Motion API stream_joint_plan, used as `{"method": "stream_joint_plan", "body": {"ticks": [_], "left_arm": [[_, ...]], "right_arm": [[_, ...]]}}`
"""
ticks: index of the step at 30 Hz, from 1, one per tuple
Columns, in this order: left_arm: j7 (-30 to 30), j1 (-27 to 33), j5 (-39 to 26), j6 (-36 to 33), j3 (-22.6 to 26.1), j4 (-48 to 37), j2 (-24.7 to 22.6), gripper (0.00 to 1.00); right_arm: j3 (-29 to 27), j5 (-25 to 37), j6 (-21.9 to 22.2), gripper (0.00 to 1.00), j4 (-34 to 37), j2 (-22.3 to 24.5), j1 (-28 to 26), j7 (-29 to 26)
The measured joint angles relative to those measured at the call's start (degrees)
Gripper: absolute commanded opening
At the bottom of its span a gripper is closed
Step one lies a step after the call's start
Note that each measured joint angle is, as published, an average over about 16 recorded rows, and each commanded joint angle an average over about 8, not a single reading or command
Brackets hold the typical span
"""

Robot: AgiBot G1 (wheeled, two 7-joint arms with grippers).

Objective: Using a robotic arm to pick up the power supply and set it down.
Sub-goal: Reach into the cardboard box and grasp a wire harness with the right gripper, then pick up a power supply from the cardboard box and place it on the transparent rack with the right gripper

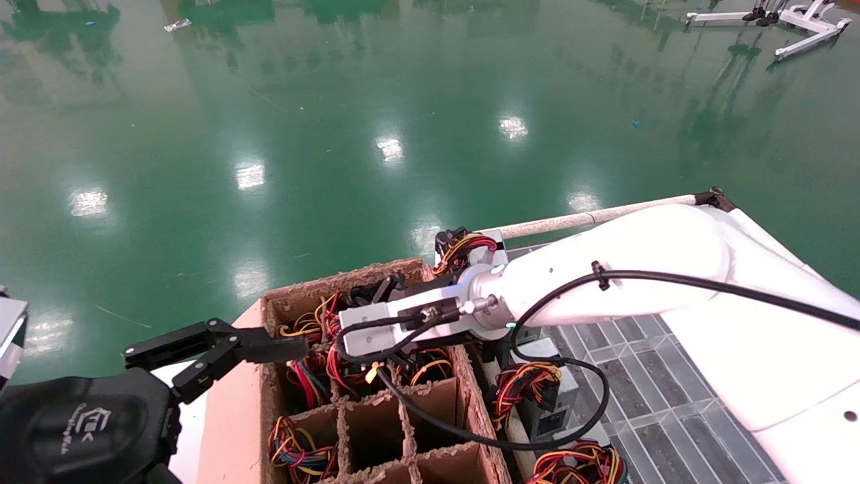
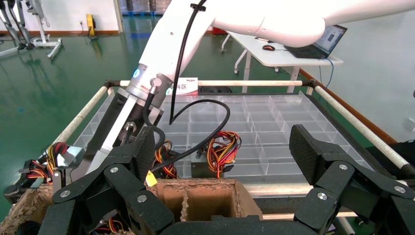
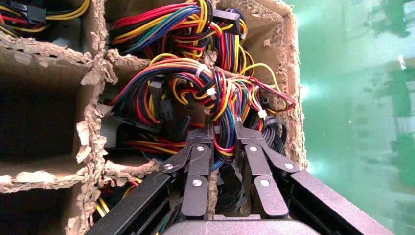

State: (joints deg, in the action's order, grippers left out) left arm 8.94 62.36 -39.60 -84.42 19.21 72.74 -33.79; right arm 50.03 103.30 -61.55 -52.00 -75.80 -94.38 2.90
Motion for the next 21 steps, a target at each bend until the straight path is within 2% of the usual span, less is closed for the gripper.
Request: {"method": "stream_joint_plan", "body": {"ticks": [10,21], "left_arm": [[0.0,0.0,0.0,0.0,0.0,0.0,0.0,1.0],[0.0,0.0,0.0,0.0,0.0,0.0,0.0,1.0]], "right_arm": [[-2.5,-5.9,-3.3,0.0,1.6,2.5,-1.0,-0.7],[-8.4,-15.4,-7.3,0.0,2.7,7.9,-3.4,-2.4]]}}
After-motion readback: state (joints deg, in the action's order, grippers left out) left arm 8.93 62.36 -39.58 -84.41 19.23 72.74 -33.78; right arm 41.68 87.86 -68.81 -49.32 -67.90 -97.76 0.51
